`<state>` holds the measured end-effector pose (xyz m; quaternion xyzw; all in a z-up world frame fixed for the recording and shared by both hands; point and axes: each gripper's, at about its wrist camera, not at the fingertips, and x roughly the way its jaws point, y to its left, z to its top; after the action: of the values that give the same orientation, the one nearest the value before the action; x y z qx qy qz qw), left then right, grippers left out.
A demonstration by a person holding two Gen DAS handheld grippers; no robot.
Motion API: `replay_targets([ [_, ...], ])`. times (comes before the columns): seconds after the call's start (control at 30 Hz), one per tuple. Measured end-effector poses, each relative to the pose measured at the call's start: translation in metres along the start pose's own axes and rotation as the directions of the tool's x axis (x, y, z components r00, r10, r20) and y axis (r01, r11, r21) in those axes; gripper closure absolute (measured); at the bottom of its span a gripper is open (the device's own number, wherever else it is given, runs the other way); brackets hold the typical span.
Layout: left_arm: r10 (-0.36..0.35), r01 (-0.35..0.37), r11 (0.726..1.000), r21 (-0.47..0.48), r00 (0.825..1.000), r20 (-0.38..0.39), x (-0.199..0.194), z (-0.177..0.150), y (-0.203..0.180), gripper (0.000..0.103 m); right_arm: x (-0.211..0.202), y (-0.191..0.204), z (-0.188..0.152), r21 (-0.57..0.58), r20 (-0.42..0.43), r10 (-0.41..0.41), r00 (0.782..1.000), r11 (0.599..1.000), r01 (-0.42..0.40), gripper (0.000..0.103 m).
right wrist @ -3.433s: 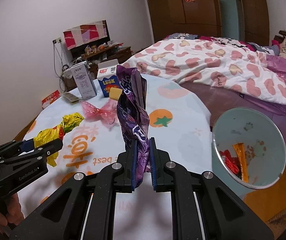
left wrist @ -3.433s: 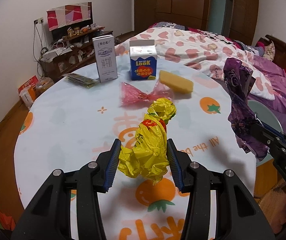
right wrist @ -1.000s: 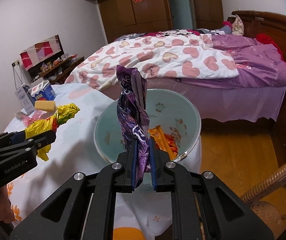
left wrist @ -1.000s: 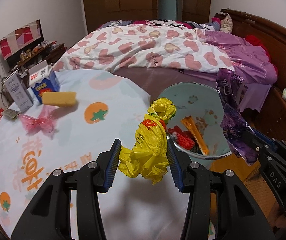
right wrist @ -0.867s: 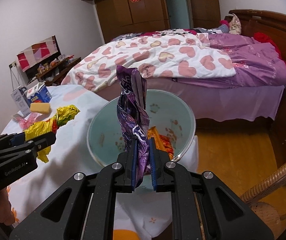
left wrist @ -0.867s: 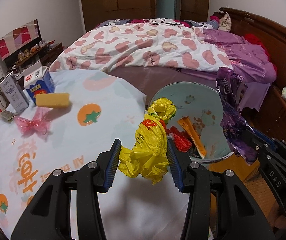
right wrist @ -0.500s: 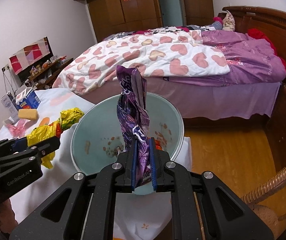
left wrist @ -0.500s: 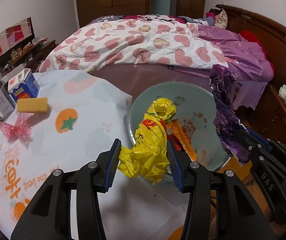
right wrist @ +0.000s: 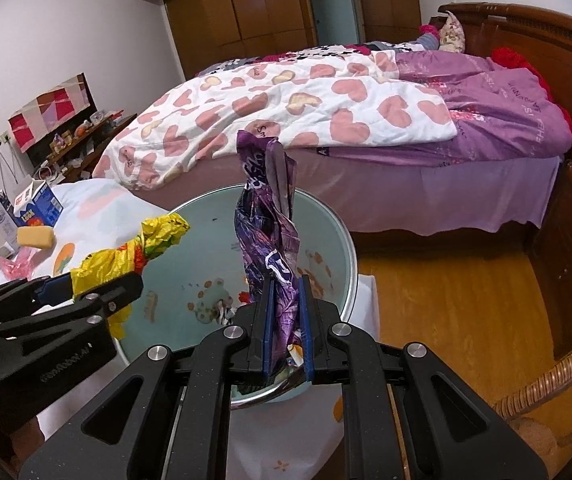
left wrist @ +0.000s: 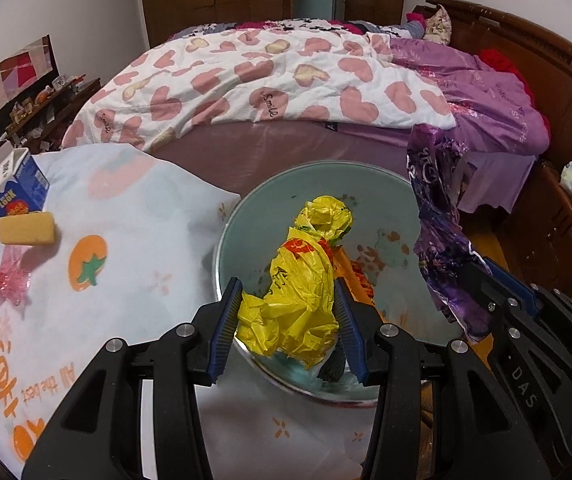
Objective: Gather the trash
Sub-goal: 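Carry the purple wrapper over the wastebasket while the left gripper carries the yellow bag there, then open the right gripper to drop the purple wrapper while the left gripper drops the yellow bag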
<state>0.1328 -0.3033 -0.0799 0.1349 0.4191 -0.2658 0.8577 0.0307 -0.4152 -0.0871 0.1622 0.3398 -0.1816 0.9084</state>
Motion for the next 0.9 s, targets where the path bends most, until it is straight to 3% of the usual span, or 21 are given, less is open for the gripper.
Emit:
replay_targets([
  [0.67,-0.006,0.005,1.0,-0.017,0.998,-0.058,0.036,0.005,-0.006,0.056,0.024,-0.008,0.005,0.003,-0.04,0.02,0.999,1.0,-0.02,0.088],
  [0.9,0.007,-0.009,1.0,-0.029,0.997,-0.072,0.038,0.004,-0.004,0.048,0.02,-0.017,0.007,0.042,-0.023,0.012,1.0,0.999,-0.011,0.074],
])
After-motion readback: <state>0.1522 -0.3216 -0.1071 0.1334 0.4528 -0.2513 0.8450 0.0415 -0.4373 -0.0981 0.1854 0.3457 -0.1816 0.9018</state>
